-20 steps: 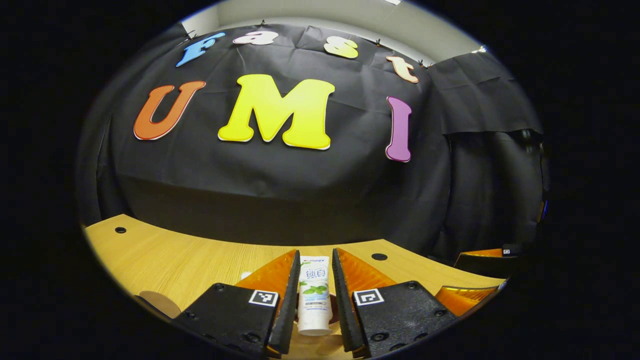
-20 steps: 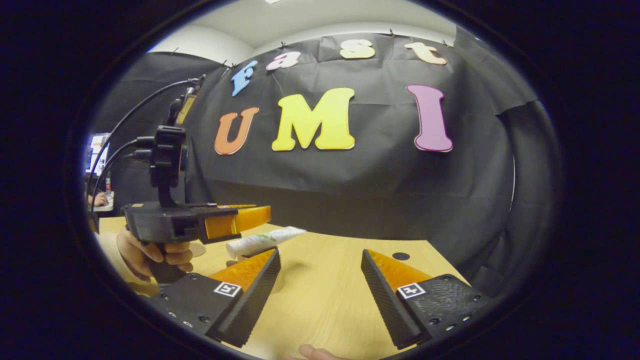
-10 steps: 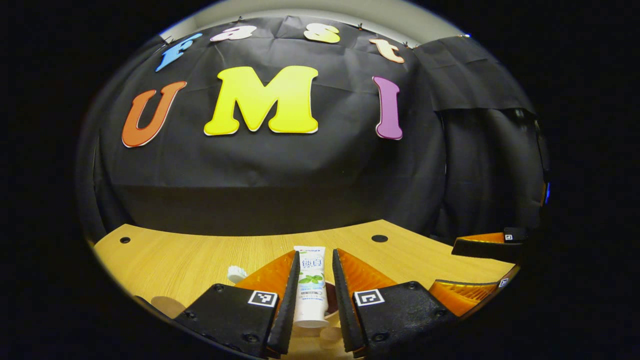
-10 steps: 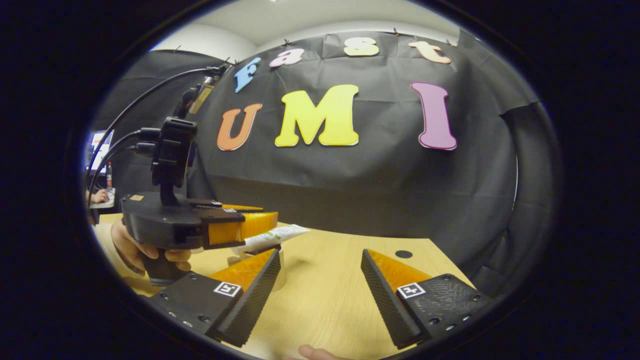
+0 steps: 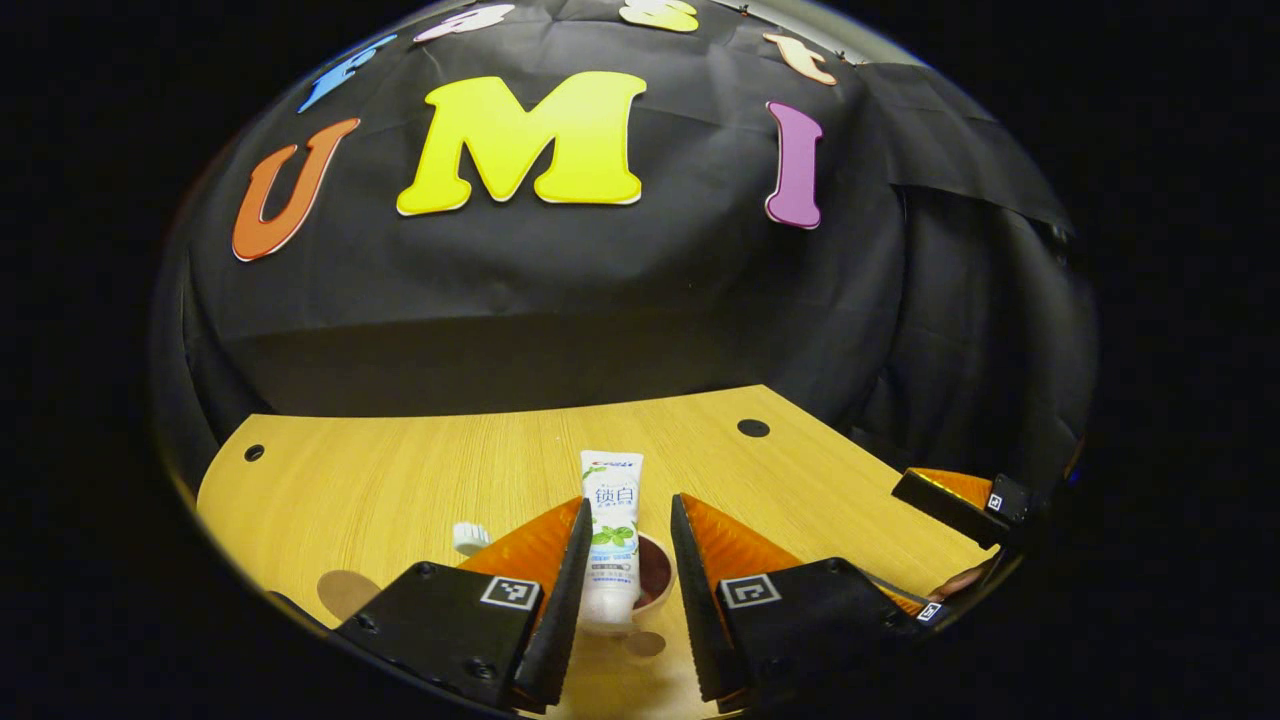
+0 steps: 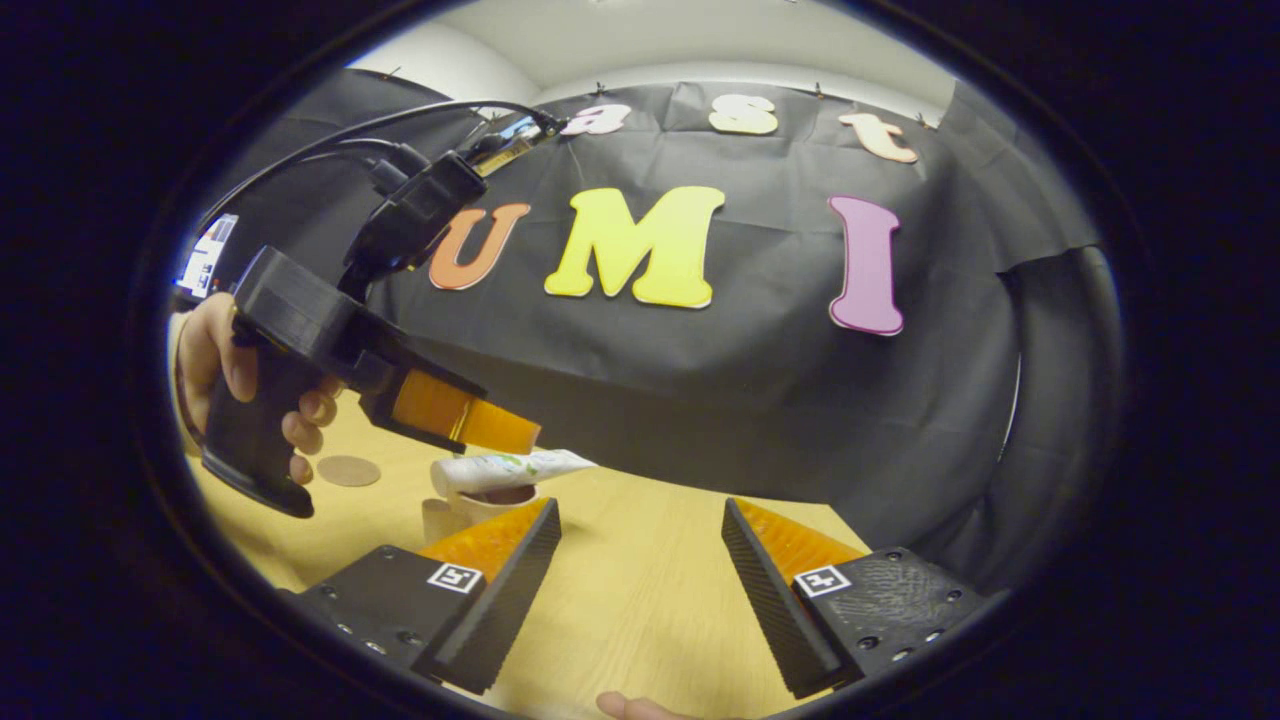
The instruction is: Put the toothbrush and toothpaste on the desktop into the cup, then pick up the cup and place it on the coaster on the desktop.
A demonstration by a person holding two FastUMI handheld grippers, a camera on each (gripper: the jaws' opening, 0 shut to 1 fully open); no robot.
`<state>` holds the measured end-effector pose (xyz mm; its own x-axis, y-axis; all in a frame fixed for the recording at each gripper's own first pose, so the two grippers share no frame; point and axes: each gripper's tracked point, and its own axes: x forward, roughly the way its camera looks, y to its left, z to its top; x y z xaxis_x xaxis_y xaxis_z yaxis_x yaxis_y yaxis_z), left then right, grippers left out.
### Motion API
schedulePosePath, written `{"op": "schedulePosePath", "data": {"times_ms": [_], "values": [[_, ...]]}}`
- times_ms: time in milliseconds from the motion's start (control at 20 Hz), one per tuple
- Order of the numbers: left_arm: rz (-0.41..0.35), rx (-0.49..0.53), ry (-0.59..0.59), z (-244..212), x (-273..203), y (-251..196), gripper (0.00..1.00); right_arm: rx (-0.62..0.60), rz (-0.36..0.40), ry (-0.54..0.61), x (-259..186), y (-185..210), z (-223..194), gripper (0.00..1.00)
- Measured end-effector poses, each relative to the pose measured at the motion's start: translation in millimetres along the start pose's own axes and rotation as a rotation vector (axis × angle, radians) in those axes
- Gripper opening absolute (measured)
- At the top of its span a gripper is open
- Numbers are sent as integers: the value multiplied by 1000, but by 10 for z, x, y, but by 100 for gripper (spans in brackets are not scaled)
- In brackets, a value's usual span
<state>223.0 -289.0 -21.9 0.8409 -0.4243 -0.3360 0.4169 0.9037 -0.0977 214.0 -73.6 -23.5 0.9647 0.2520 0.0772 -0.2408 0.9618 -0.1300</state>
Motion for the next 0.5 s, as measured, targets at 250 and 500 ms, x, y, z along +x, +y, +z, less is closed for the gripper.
{"op": "schedulePosePath", "data": {"times_ms": [250,500], "values": [[2,36,164,-55,193,15,51,52,-36,15,6,-198,-24,96],[13,47,311,-122,369,39,52,66,-32,20,18,-207,-40,96]]}}
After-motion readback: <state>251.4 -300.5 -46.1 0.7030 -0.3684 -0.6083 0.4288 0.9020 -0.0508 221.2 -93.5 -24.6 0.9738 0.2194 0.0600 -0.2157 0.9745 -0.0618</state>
